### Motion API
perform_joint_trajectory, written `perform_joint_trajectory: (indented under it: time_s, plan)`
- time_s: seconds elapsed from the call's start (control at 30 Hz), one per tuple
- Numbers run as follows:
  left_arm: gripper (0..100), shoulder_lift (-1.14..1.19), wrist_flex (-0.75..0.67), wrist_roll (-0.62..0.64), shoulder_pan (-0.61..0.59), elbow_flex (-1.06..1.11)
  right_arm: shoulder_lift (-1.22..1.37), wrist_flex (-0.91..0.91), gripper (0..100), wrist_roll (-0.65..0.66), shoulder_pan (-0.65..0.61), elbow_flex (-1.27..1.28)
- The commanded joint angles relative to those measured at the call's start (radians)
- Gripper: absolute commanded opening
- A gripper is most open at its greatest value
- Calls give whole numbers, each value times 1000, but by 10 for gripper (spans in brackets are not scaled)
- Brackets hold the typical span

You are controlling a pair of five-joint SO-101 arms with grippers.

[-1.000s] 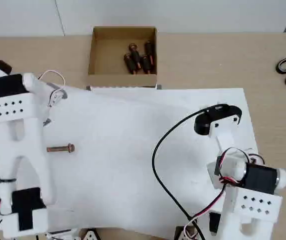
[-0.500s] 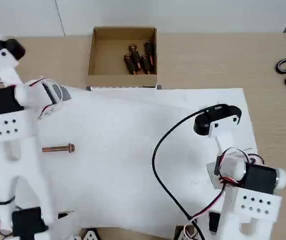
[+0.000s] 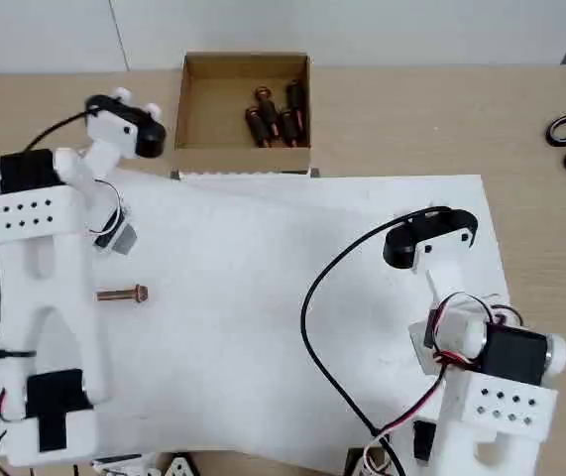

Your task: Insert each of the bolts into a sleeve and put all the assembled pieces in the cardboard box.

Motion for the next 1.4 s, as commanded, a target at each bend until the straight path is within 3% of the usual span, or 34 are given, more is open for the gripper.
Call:
perform_joint_trajectory:
  time_s: [0.0, 0.17, 0.47, 1.07, 1.37]
  plan:
    - [134, 38, 21, -209, -2, 1, -5, -16, 3, 9, 12, -8]
    - [134, 101, 21, -505, -6, 2, -5, -16, 3, 9, 12, -8]
    - [184, 183, 23, -844, -55, 42, -4, -16, 3, 9, 8, -3]
    - [184, 245, 9, -941, -26, 131, -2, -31, 4, 9, 5, -2]
    - [182, 419, -6, -941, -29, -25, -2, -31, 4, 2, -77, -2]
